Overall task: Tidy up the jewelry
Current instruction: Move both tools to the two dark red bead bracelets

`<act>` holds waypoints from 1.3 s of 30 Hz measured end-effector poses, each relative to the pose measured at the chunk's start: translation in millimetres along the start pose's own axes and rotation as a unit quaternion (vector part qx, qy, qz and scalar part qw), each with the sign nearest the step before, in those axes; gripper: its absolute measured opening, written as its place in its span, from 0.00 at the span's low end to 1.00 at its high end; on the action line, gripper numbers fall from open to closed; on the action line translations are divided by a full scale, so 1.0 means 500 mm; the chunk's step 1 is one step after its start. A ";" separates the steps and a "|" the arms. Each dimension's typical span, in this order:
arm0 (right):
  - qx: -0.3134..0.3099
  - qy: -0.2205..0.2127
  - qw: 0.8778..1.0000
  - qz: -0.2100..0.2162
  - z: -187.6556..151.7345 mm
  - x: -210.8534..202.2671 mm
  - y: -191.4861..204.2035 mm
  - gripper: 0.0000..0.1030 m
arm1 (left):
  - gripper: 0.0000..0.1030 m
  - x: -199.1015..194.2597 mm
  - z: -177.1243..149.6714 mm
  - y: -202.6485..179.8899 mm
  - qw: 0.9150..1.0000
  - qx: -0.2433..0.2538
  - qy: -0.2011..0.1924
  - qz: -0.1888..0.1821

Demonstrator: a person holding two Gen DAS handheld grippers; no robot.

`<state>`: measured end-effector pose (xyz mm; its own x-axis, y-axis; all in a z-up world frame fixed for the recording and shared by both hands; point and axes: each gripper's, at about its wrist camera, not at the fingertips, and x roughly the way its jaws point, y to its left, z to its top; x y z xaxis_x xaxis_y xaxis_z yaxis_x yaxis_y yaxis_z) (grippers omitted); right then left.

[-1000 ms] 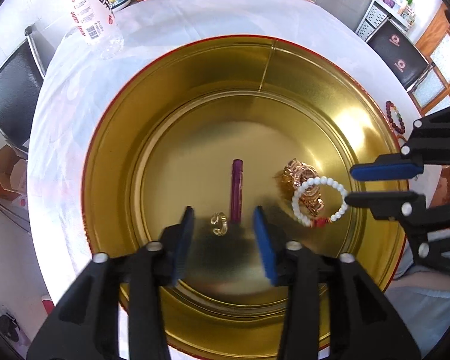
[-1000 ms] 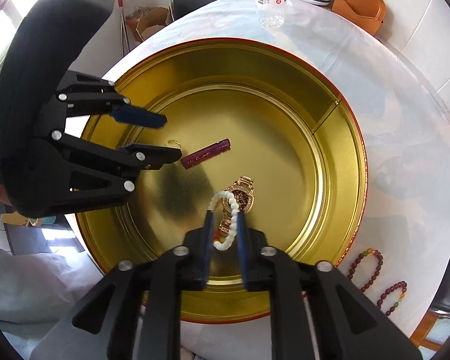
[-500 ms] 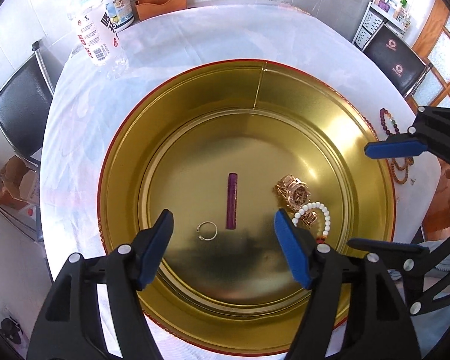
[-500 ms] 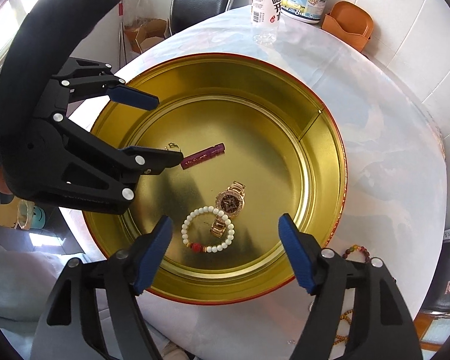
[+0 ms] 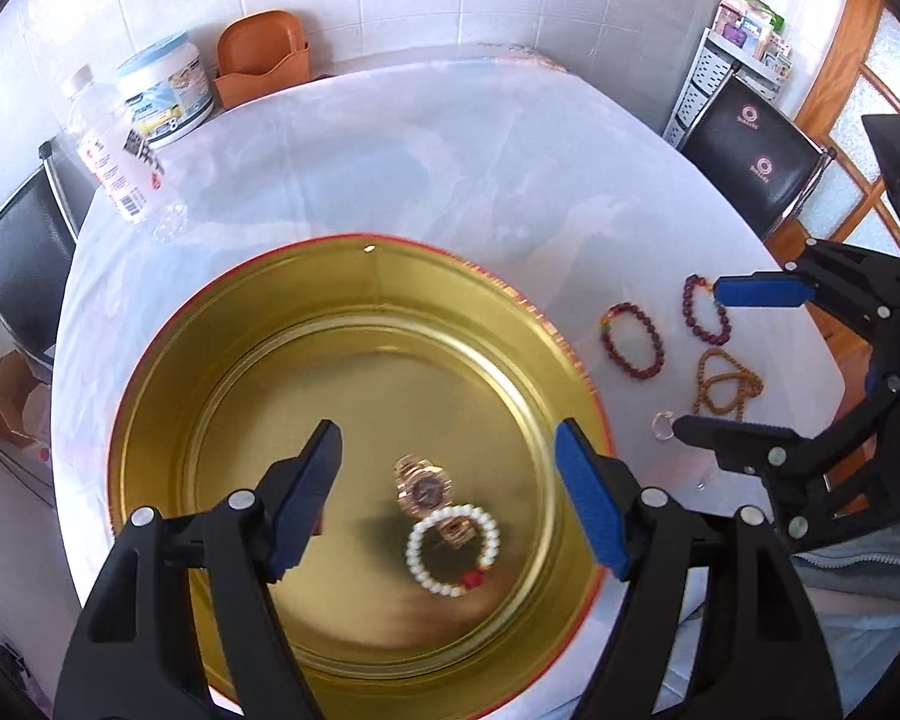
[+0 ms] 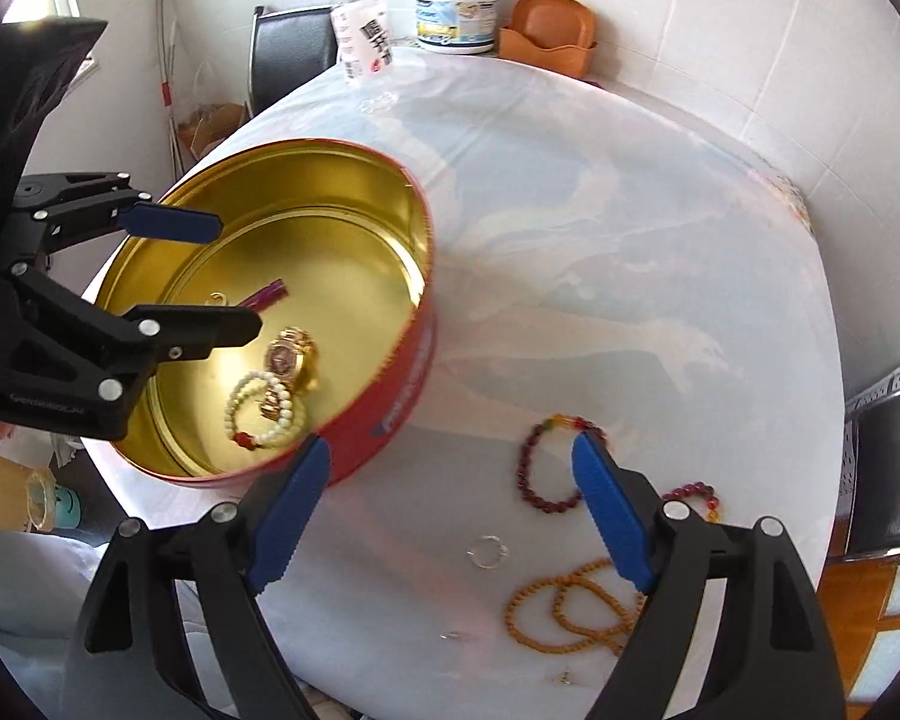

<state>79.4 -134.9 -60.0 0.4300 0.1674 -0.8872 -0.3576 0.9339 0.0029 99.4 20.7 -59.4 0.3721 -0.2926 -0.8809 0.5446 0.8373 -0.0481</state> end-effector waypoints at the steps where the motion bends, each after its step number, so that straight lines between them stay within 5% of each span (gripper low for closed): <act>1: 0.007 -0.004 1.000 -0.001 -0.010 -0.006 -0.029 0.82 | 0.70 0.002 0.011 -0.025 1.000 0.000 -0.003 0.001; 9: 0.018 -0.014 1.000 -0.005 -0.099 -0.044 -0.244 0.82 | 0.70 0.069 0.081 -0.226 1.000 -0.021 0.015 0.013; 14: 0.029 -0.001 1.000 0.012 -0.130 -0.037 -0.320 0.82 | 0.70 0.106 0.088 -0.289 0.998 -0.045 0.043 0.007; 33: 0.027 0.077 0.996 -0.022 -0.137 0.141 -0.369 0.81 | 0.70 0.325 0.131 -0.250 0.991 0.026 0.122 0.037; 39: 0.032 0.072 0.997 0.005 -0.149 0.148 -0.360 0.45 | 0.68 0.340 0.129 -0.245 0.994 0.018 0.105 0.010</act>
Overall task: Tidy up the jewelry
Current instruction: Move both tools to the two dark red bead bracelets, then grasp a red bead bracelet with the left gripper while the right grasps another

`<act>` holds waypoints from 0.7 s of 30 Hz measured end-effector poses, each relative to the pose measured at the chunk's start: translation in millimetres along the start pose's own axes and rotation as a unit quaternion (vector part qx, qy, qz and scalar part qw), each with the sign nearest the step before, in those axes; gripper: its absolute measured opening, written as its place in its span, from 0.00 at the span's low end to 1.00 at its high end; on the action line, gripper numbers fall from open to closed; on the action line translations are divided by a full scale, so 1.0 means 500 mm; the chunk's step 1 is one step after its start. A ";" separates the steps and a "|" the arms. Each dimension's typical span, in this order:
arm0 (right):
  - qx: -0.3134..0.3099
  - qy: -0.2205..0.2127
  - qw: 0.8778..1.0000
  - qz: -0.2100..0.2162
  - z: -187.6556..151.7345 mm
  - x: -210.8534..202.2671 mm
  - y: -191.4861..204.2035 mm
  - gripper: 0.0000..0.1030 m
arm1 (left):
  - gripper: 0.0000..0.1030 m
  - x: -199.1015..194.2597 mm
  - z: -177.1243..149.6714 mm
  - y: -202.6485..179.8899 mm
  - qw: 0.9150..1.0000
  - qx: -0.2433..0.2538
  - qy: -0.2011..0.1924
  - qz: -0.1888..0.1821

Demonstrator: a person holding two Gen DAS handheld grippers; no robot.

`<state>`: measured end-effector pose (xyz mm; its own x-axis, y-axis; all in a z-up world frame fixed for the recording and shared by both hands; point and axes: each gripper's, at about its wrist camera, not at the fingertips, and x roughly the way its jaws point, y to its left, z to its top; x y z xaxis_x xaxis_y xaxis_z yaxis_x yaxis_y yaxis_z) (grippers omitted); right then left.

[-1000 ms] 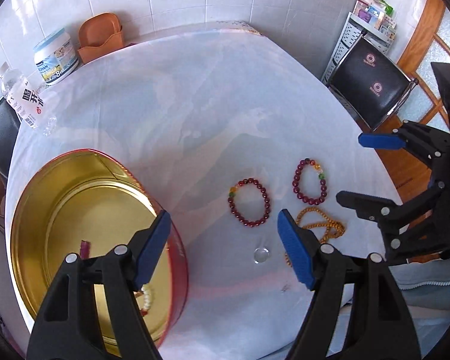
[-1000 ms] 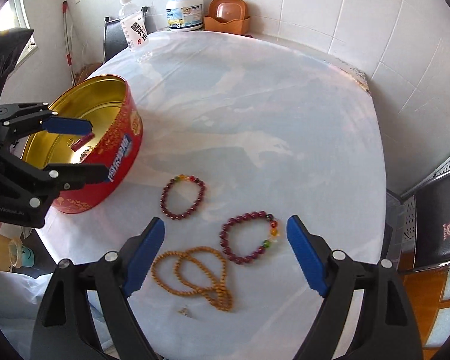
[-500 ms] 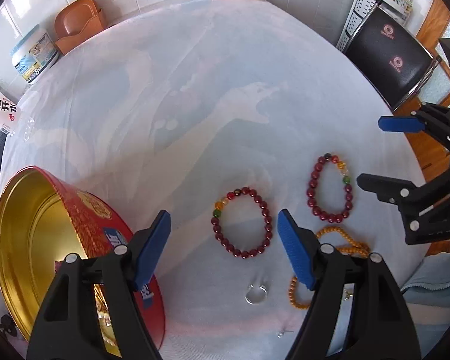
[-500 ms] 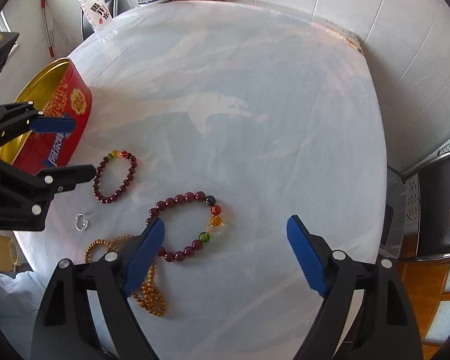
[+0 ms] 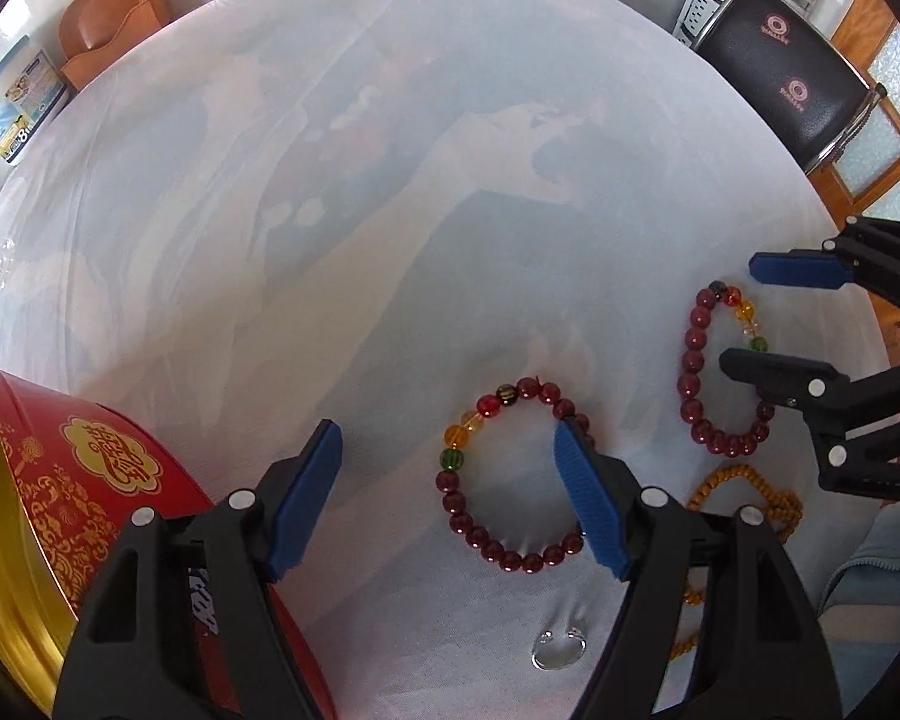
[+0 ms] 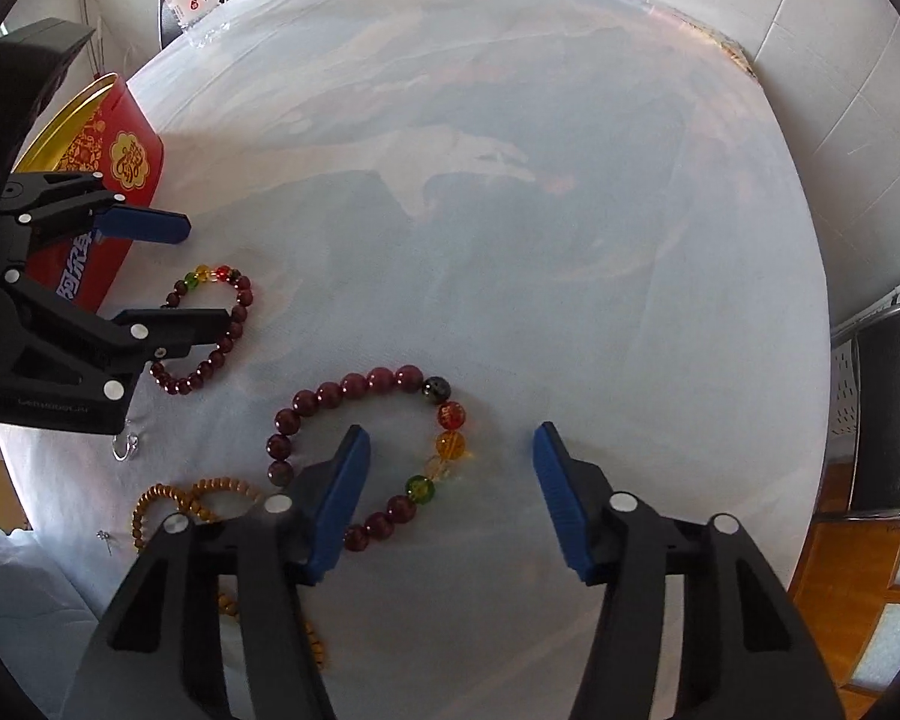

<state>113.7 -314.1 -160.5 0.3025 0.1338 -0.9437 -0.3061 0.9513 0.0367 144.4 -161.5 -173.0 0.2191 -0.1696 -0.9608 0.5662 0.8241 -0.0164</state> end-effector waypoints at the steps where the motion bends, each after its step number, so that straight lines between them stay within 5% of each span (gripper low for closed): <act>1: -0.004 -0.001 1.000 0.008 0.000 -0.004 0.004 0.19 | 0.55 -0.002 0.001 0.000 1.000 0.004 -0.005 -0.003; 2: -0.005 0.004 1.000 0.020 0.000 -0.005 0.007 0.10 | 0.41 -0.008 0.001 -0.004 1.000 0.010 -0.013 -0.007; 3: -0.004 0.009 1.000 0.028 0.000 -0.006 0.010 0.10 | 0.08 -0.015 0.001 0.002 1.000 0.009 -0.013 -0.015; 7: -0.009 0.008 0.999 0.041 0.004 -0.020 0.019 0.10 | 0.07 -0.031 0.000 -0.002 1.000 0.001 -0.006 -0.030; 21: -0.036 -0.110 0.992 0.054 -0.050 -0.208 0.039 0.10 | 0.07 -0.237 -0.046 -0.050 0.993 -0.032 -0.112 0.011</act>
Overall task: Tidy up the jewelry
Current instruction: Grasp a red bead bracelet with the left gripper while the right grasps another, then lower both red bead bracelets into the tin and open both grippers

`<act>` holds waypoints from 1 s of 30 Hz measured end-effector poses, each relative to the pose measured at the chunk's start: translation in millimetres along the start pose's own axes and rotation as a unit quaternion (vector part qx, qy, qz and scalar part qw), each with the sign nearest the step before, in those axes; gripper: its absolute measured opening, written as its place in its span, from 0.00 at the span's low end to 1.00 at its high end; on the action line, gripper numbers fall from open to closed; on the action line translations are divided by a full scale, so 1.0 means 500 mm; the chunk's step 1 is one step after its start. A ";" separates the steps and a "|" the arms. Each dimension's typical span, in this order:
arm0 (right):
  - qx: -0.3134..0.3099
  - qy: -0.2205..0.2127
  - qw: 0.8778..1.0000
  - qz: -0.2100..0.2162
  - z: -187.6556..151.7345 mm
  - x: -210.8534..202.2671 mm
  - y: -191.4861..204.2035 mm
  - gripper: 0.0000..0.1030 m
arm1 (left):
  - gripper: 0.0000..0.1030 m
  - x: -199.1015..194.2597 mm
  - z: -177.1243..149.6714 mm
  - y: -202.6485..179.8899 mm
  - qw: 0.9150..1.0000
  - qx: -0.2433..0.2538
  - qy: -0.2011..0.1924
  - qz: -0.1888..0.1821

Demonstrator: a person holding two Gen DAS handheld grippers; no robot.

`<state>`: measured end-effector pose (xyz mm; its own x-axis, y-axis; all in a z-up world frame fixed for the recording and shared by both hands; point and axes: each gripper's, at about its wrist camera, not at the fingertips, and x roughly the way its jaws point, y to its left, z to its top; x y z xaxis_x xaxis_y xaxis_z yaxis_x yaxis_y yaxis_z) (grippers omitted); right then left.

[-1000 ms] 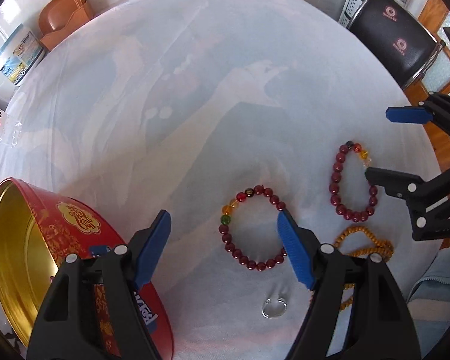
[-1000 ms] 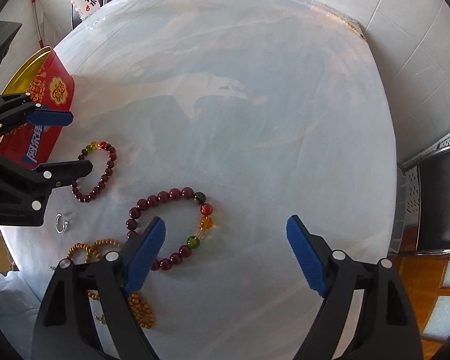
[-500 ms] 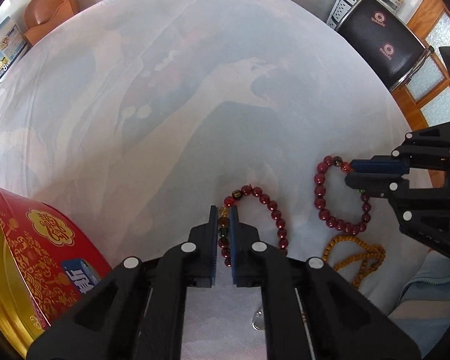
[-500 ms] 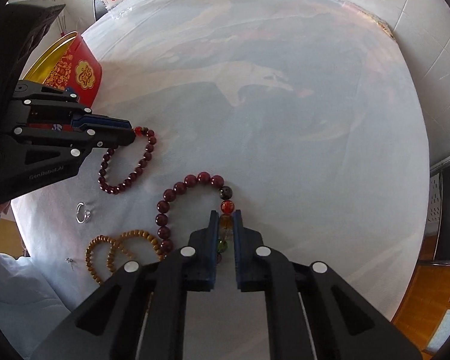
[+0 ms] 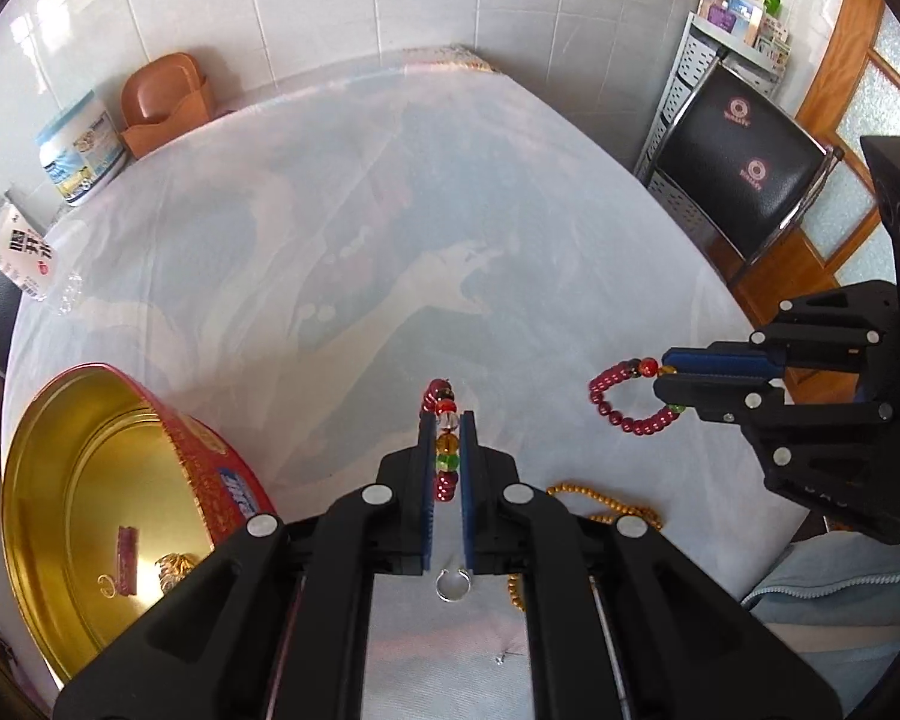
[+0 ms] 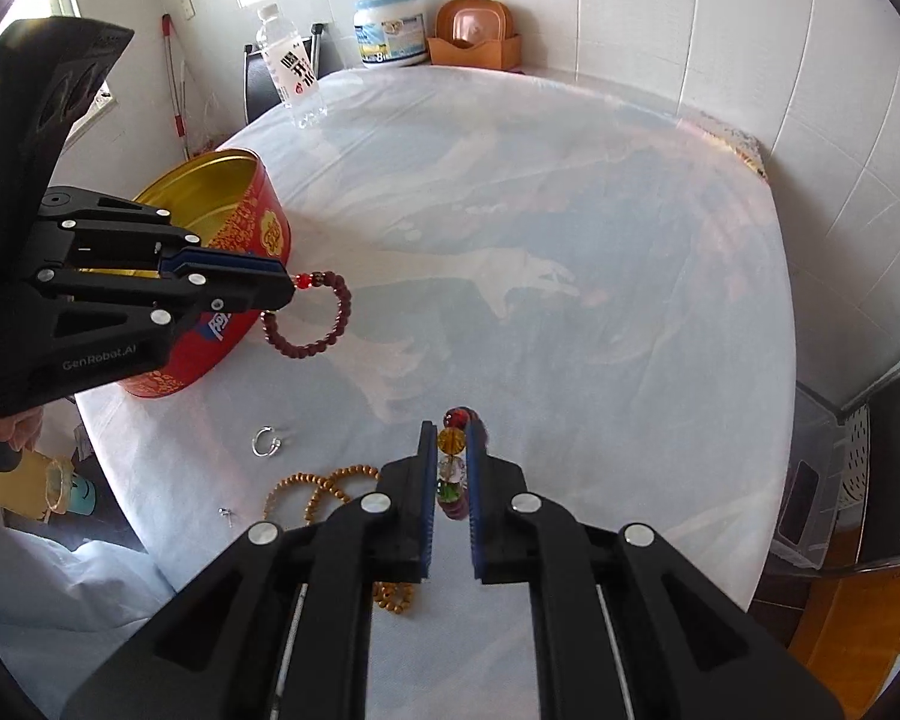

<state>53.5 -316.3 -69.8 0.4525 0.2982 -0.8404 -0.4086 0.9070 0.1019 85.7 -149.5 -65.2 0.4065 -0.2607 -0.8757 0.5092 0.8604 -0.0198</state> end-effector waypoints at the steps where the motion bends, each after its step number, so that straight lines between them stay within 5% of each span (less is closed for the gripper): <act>1: -0.003 -0.010 1.000 0.001 -0.002 -0.017 0.005 0.10 | 0.07 -0.022 -0.003 0.002 1.000 -0.009 -0.010 0.005; 15: -0.050 -0.111 0.992 0.038 0.090 -0.129 0.139 0.10 | 0.07 -0.261 -0.113 0.156 0.986 -0.103 -0.093 0.088; 20: -0.048 -0.127 0.990 0.033 0.164 -0.104 0.221 0.10 | 0.07 -0.278 -0.136 0.280 0.986 -0.104 -0.099 0.089; 30: -0.050 -0.077 0.996 0.013 0.295 0.027 0.390 0.10 | 0.07 -0.233 -0.179 0.515 0.989 -0.114 -0.083 0.039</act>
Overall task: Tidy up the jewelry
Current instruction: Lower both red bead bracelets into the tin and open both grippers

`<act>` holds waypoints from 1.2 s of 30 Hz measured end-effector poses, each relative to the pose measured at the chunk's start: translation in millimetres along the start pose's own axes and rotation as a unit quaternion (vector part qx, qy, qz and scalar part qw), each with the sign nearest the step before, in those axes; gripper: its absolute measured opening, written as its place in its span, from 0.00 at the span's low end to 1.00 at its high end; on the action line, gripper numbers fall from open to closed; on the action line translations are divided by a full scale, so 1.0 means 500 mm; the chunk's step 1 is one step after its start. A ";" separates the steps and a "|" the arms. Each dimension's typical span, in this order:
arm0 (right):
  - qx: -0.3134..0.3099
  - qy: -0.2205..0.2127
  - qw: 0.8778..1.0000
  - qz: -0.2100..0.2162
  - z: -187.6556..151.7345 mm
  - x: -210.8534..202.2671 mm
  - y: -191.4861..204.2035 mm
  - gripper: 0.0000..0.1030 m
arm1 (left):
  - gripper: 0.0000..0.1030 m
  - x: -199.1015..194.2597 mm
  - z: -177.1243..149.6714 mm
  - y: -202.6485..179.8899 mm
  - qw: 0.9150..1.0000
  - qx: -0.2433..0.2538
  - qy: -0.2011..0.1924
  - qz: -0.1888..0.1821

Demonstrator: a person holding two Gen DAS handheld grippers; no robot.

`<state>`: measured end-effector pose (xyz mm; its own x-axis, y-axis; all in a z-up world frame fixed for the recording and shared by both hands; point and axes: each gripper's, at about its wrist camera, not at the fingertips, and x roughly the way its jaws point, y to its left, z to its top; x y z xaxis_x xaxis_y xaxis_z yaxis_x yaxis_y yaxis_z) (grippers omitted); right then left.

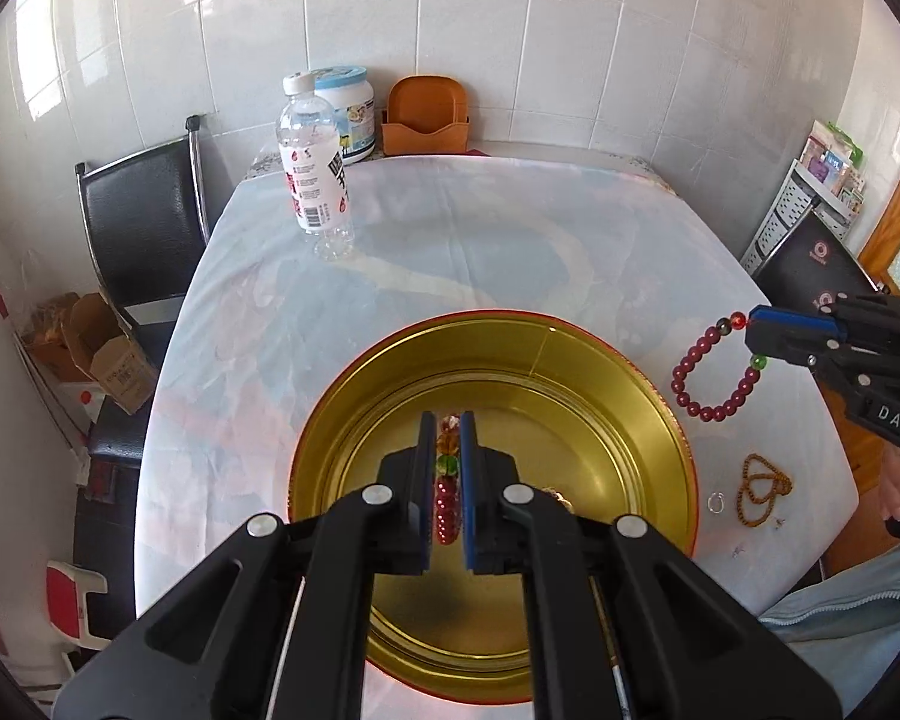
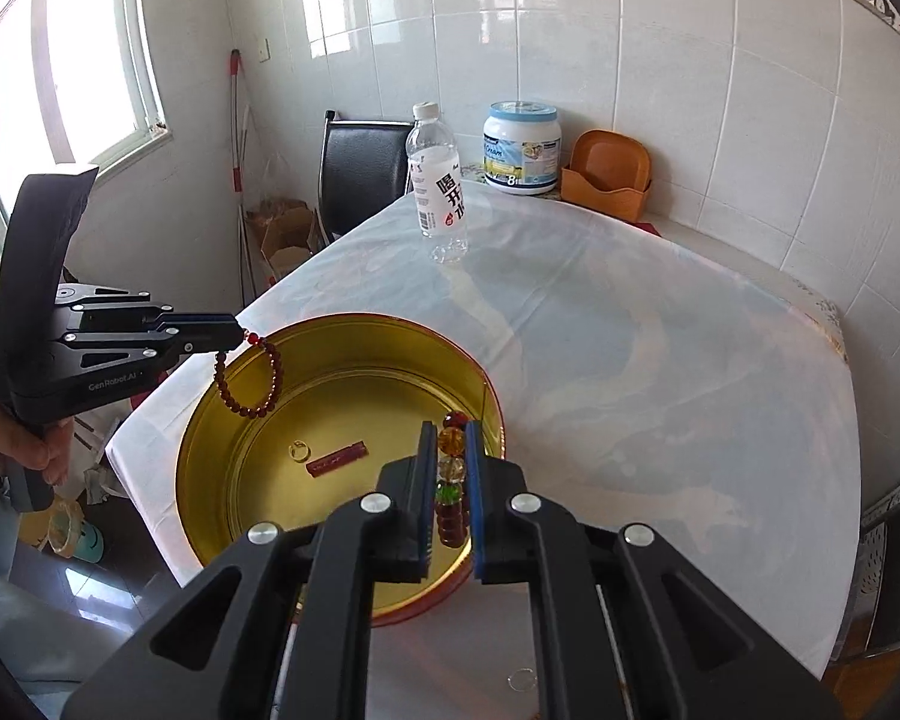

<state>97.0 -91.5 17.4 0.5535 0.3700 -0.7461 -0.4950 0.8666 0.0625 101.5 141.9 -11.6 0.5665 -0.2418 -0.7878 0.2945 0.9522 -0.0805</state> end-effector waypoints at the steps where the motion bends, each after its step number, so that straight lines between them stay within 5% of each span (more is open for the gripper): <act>1: -0.004 0.008 1.000 -0.003 0.009 0.013 0.013 0.10 | 0.07 0.008 0.003 0.015 1.000 -0.002 0.003 -0.008; 11: -0.016 0.079 0.997 -0.001 0.037 0.142 0.082 0.10 | 0.07 0.127 0.029 0.055 0.995 0.031 0.049 -0.082; 21: 0.015 0.181 0.983 0.016 -0.014 0.275 0.082 0.10 | 0.07 0.252 -0.029 0.029 0.981 0.051 0.153 -0.112; 36: -0.004 0.201 0.979 0.012 -0.033 0.279 0.091 0.10 | 0.07 0.257 -0.040 0.022 0.979 0.057 0.158 -0.119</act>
<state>140.6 -6.0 -94.7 0.2335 0.2276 -0.9454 -0.5103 0.8563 0.0801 162.0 125.1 -125.8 0.2111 -0.3675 -0.9057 0.4840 0.8444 -0.2298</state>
